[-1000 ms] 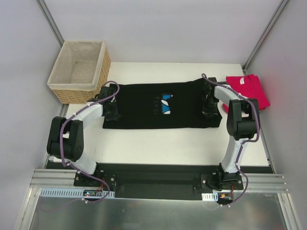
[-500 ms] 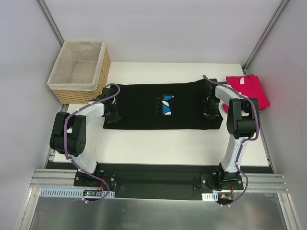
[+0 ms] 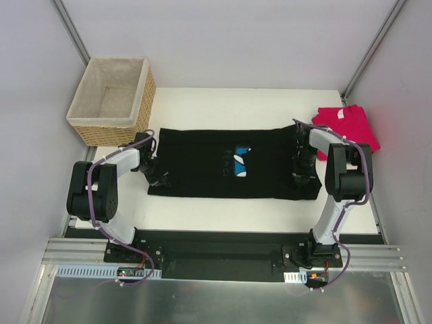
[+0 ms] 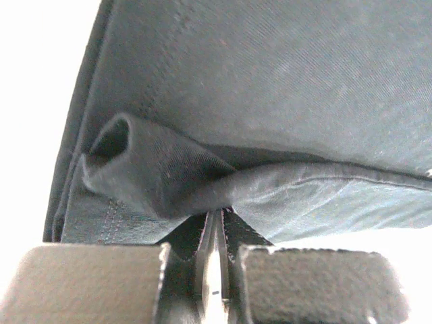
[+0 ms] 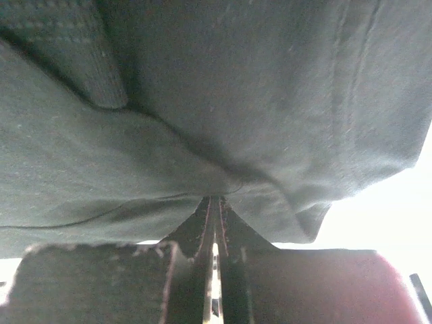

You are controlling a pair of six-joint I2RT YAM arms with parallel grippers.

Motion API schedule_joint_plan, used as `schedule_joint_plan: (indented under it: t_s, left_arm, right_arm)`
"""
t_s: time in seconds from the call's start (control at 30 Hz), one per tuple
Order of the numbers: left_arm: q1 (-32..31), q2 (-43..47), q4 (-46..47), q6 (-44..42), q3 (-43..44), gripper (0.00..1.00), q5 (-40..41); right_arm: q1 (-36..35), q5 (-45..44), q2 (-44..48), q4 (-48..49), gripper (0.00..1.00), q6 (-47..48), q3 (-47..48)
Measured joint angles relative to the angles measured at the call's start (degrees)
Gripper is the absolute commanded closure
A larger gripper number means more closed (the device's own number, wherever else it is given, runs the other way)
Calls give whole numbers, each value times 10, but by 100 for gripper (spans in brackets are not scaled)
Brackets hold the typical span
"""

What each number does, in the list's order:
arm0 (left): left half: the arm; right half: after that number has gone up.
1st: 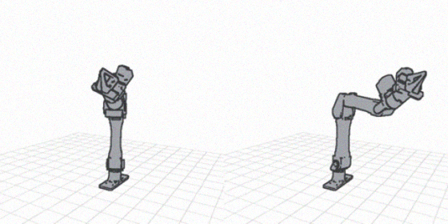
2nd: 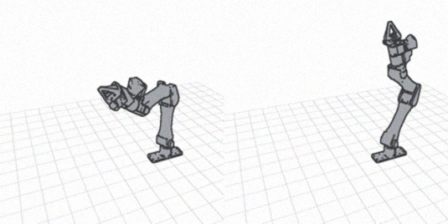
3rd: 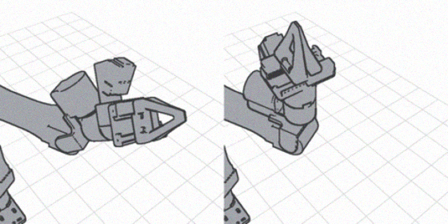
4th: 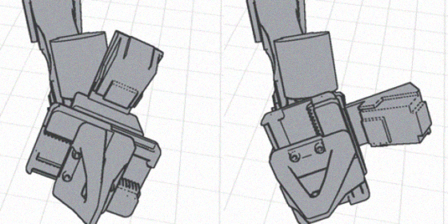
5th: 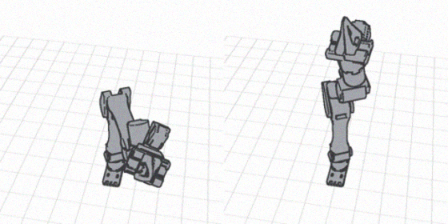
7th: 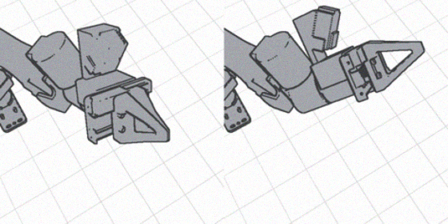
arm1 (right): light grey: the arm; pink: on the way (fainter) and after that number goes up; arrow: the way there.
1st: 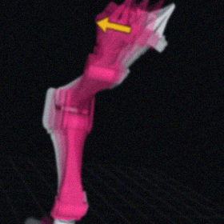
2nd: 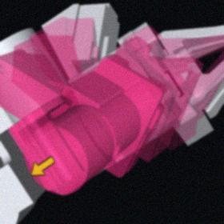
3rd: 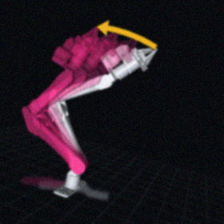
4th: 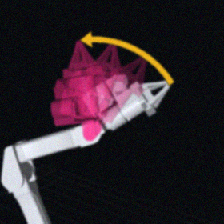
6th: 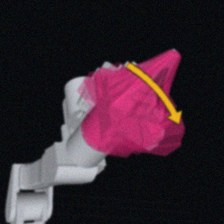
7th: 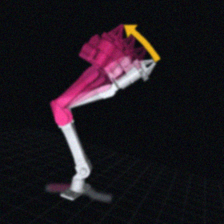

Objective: Fold and stack the t-shirts

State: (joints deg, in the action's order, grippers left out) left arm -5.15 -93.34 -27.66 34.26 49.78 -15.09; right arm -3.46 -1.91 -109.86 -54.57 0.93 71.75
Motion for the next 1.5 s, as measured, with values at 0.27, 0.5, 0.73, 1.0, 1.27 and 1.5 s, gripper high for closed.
schedule_joint_plan:
  t_s: [0.27, 0.5, 0.73, 1.0, 1.27, 1.5]
  left_arm:
    - [0, 73, -75, 75, -93, 100, -37]
    - [0, 119, -130, 89, -115, 100, 3]
    - [0, 142, -154, 88, -120, 100, 32]
    - [0, 183, -176, 73, -108, 100, 47]
    - [-1, 233, -180, 52, -46, 86, 53]
    - [-1, 282, -190, 38, -5, 68, 51]
  right_arm:
    - [0, 21, 56, -16, 99, -1, -63]
    - [-42, 39, 130, -16, 99, -31, -134]
    - [-109, 52, 182, -11, 99, -85, -210]
    - [-133, -38, 294, -55, 99, -137, -159]
    - [-56, -125, 294, -55, 99, -99, 10]
    - [14, -88, 148, -27, 99, -56, -41]
